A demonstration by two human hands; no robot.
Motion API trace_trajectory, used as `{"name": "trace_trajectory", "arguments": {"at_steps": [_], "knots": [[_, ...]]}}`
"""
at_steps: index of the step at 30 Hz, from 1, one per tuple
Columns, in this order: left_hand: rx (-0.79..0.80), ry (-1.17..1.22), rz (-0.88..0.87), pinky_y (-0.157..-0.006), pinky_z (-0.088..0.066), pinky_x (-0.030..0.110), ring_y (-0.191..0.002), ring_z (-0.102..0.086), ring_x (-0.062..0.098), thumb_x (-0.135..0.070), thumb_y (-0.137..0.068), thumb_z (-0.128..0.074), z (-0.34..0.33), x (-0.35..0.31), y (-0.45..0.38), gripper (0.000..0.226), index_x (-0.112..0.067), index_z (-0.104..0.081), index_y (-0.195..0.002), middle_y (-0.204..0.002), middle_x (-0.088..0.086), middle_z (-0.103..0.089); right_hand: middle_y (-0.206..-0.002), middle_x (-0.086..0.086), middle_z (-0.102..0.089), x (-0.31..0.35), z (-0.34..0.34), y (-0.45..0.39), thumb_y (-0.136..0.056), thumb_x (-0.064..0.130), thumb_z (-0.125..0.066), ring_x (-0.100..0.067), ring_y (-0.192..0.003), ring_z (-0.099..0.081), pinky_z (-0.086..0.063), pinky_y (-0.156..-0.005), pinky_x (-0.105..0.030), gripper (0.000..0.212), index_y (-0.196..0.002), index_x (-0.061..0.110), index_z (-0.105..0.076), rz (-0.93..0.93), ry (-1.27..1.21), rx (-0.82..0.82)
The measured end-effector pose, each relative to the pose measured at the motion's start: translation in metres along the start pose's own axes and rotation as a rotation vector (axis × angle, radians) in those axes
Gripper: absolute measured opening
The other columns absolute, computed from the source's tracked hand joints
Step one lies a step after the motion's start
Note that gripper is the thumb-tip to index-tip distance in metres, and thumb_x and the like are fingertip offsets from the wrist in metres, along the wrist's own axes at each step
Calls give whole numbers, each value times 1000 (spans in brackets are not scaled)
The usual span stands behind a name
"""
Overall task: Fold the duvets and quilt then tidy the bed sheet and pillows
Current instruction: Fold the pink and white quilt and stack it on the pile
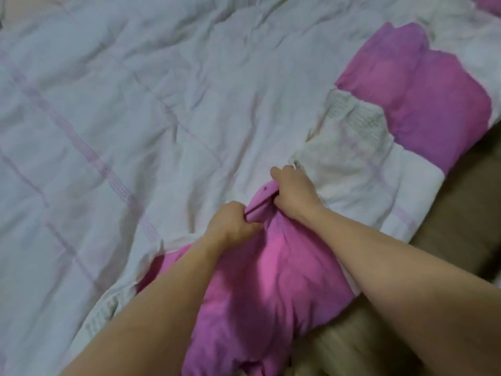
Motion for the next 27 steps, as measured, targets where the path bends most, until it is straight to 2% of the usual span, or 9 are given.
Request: {"name": "trace_trajectory", "arguments": {"at_steps": [2,4,7,9,14,17,21,24,27], "knots": [[-171,213,-189,-59,-36,26,-69,-60,11,-31,-70,-56,25,-6,-4,28,-10,-69,-84,-75,8,-69,-86,-14,-54,0,21,-9,-61,-5,-55,-36,-82,-54,-41,-68,-39,35,-92,11,-53,-10,-227,-333],[-347,222,-182,-59,-38,31,-68,-55,13,-24,-70,-56,38,9,-5,11,-18,-59,-80,-73,-1,-62,-86,-12,-50,12,23,-17,-56,-10,-54,-32,-74,-51,-38,-60,-38,43,-92,13,-50,44,-294,-436],[-239,-39,189,-73,-44,35,-92,-60,31,-23,-82,-62,28,48,-15,26,-14,-48,-101,-99,10,-63,-112,-11,-44,33,-23,-27,-67,-8,-52,-33,-98,-49,-47,-82,-45,52,-113,15,-49,31,-341,-119],[-129,-86,257,-74,-43,32,-99,-60,33,-27,-83,-64,23,48,-28,37,-10,-45,-110,-106,13,-62,-133,-7,-35,33,-44,-25,-75,-4,-51,-29,-117,-41,-42,-98,-45,58,-129,17,-45,-33,-394,8],[-71,-10,32,-66,-37,31,-91,-60,33,-42,-88,-58,23,-21,-76,32,-12,-49,-82,-94,16,-61,-138,-16,-38,2,0,-39,-88,32,-58,-32,-121,-41,-38,-100,-38,50,-130,7,-45,-443,-357,-562],[19,-87,28,-79,-41,31,-108,-58,34,-23,-97,-49,23,-33,-91,20,-7,-62,-96,-111,20,-64,-133,-16,-40,-9,6,-69,-78,60,-62,-32,-122,-42,-40,-97,-40,91,-137,-1,-29,-694,-337,-292],[-45,-60,-68,-76,-41,34,-103,-58,35,-9,-93,-41,31,-46,-82,15,-10,-55,-100,-109,18,-63,-139,-13,-46,-32,6,-86,-83,26,-63,-36,-116,-54,-46,-93,-41,95,-148,0,2,-788,-440,-67],[-291,27,-159,-67,-41,36,-88,-59,36,-16,-96,-41,66,-66,-75,8,-15,-46,-90,-95,16,-63,-132,-15,-54,-30,36,-108,-85,11,-55,-33,-115,-55,-43,-93,-32,63,-142,1,-30,-681,-695,-438],[-483,-17,-185,-66,-38,37,-85,-58,36,-31,-100,-38,102,-56,-80,16,-18,-44,-93,-90,14,-63,-134,-21,-52,-3,60,-129,-87,5,-52,-31,-123,-49,-37,-103,-31,55,-139,-5,-36,-451,-831,-707]]}}
Point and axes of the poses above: each hand's wrist, its own y-axis away from the middle knuckle, its own z-axis out of the back of the hand, x = y × z, the point moved 3 cm from there along -y, towards the middle knuckle
